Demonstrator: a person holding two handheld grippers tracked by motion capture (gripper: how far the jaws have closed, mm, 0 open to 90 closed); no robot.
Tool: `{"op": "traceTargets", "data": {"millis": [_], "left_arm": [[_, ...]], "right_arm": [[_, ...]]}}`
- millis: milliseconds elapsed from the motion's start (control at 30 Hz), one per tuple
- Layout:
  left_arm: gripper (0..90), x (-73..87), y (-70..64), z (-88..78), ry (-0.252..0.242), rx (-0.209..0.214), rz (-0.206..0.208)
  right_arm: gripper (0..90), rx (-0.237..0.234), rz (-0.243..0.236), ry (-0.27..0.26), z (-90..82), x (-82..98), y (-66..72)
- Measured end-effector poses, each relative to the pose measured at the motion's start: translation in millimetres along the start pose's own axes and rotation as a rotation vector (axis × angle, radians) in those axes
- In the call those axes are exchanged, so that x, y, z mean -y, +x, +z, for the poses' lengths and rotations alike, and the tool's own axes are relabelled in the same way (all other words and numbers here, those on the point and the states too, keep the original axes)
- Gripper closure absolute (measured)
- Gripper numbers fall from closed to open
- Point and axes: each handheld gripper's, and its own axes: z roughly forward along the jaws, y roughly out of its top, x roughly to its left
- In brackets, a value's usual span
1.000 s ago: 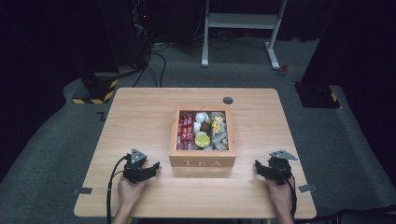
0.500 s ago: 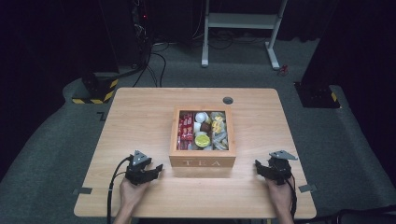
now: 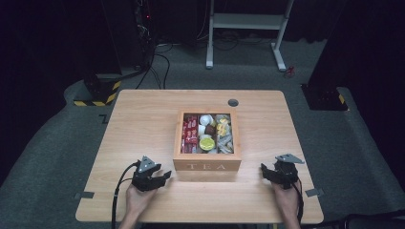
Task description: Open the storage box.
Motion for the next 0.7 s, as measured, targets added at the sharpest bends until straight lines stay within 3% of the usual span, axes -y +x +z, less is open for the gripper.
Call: {"op": "traceTargets", "data": {"millis": [400,700], "left_arm": [[52.5,-6.1,-23.1,0.9,-0.015,0.081,0.080],[58.5,-12.4,-37.8,6.9,-0.012,0.125,0.092]], "right_arm": [[28.2,0.000,0.000,0.000,0.0,0.0,0.0],[28.3,-0.002,-0.009,0.000,0.4,-0.4,0.0]]}}
